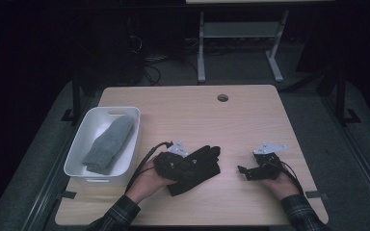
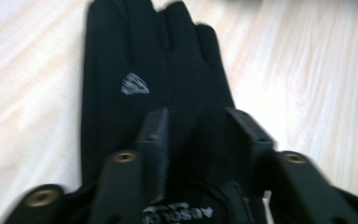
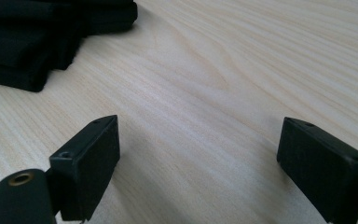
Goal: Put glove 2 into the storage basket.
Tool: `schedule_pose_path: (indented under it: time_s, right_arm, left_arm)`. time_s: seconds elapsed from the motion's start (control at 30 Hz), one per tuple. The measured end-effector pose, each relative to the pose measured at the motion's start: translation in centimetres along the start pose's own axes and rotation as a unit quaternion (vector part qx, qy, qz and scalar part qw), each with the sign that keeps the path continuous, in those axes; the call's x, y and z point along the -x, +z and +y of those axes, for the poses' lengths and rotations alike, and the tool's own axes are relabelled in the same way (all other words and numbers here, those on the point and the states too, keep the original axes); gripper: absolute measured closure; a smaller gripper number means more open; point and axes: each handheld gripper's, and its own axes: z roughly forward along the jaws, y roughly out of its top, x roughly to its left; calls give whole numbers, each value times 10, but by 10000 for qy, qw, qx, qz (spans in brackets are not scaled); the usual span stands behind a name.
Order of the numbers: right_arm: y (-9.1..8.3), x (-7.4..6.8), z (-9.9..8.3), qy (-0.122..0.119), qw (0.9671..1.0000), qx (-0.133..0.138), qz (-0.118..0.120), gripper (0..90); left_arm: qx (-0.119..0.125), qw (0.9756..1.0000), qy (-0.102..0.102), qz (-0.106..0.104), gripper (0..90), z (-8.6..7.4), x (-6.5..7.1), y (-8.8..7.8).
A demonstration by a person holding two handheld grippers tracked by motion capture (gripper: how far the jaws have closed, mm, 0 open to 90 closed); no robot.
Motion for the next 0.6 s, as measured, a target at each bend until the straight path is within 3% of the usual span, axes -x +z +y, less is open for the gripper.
schedule_pose_path:
  time_s: [0.17, 0.3, 0.6]
  right_arm:
    - [0, 0, 0, 12, 10000, -3, -2, 129]
    - [0, 0, 0, 8, 10000, -1, 3, 129]
    - [0, 0, 0, -1, 10000, 2, 2, 129]
  left_arm:
    - [16, 10000, -61, 15, 346, 8, -10, 5]
    - [107, 9997, -59, 195, 208, 12, -15, 12]
    - [-99, 9995, 40, 308, 148, 10, -18, 25]
